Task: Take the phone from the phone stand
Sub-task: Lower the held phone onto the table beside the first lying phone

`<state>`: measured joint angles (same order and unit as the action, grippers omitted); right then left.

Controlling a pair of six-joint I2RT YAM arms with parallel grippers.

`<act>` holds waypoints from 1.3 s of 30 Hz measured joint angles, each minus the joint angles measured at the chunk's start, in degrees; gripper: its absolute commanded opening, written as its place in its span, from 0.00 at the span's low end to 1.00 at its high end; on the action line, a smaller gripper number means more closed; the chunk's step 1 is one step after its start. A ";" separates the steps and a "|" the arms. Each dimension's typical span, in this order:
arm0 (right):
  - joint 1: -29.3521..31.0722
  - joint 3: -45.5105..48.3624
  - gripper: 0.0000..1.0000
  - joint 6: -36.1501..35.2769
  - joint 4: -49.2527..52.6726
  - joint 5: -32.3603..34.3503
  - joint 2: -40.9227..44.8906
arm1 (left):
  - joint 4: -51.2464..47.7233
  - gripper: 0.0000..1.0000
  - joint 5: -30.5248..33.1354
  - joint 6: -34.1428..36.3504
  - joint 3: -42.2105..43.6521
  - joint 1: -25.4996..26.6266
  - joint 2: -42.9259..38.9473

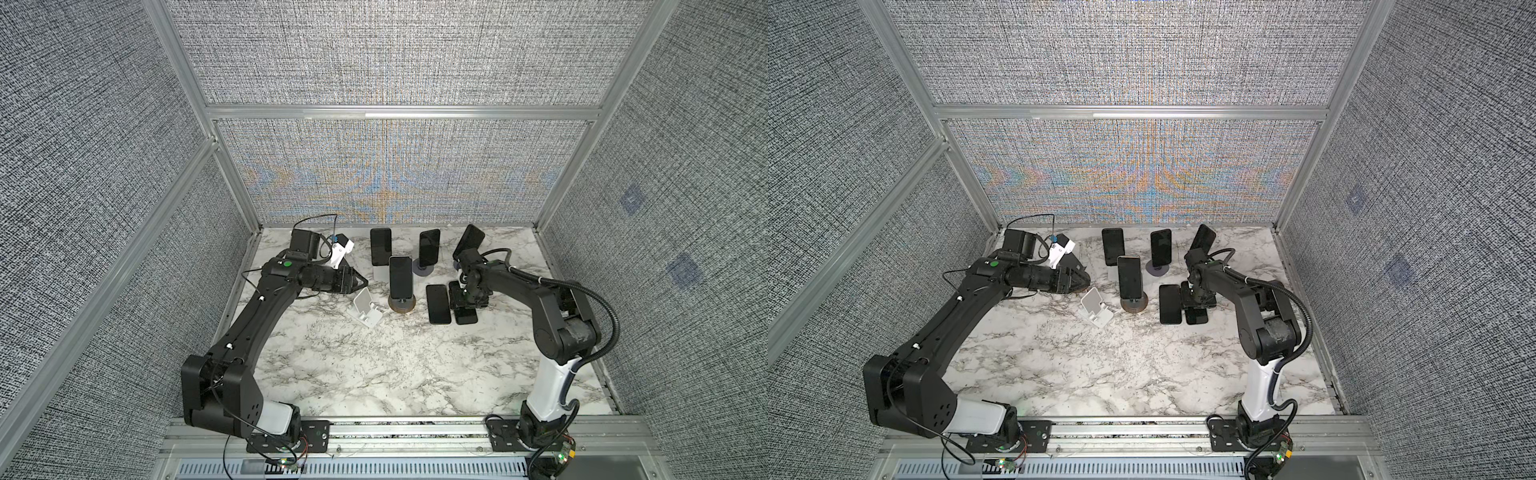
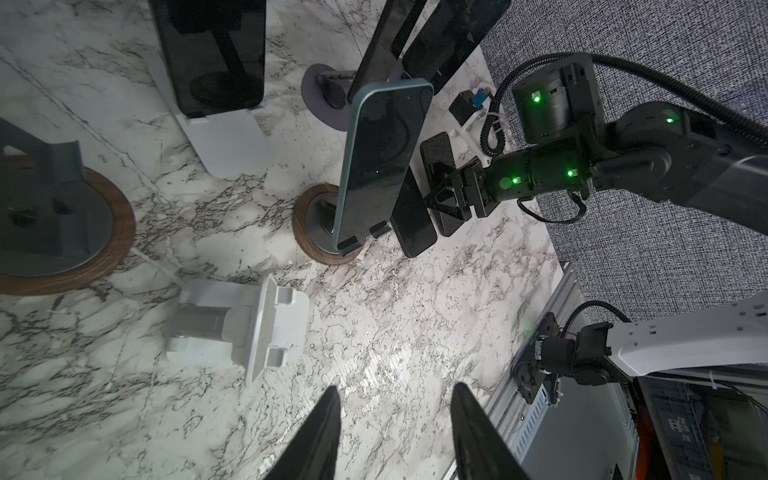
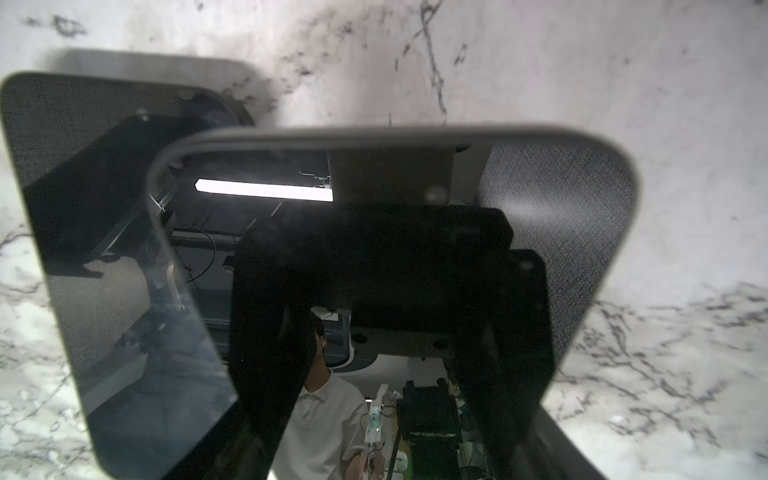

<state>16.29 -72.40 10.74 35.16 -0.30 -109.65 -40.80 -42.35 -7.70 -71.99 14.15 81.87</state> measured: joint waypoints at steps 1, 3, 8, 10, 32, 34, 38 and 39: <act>-0.07 0.00 0.73 0.00 0.00 0.00 -0.04 | -0.02 0.46 0.11 0.00 0.00 0.00 0.00; -0.11 0.00 0.74 0.09 -0.07 -0.07 -0.07 | -0.02 0.46 0.17 0.02 0.00 0.00 0.00; -0.09 0.00 0.76 0.46 -0.20 -0.22 -0.07 | -0.04 0.46 0.28 0.17 0.00 0.00 -0.02; -0.09 0.00 0.76 0.46 -0.20 -0.35 -0.07 | -0.04 0.46 0.35 0.20 -0.02 0.00 -0.09; -6.78 10.14 0.16 0.70 0.07 3.69 9.53 | -0.46 0.46 1.49 1.27 -0.11 0.00 -0.33; -6.97 9.60 0.12 0.68 0.04 4.04 8.66 | -0.48 0.46 1.49 1.27 -0.11 0.00 -0.33; -7.02 7.74 0.10 0.66 -0.87 4.07 7.39 | -0.48 0.46 1.66 1.27 -0.11 0.00 -0.33; -7.02 7.15 0.10 0.66 -1.09 4.04 6.91 | -0.48 0.46 1.68 1.27 -0.11 0.00 -0.33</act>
<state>9.28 -65.25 11.40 34.06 3.75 -102.74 -41.28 -40.66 -6.44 -72.10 14.15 81.54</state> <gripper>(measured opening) 0.096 0.456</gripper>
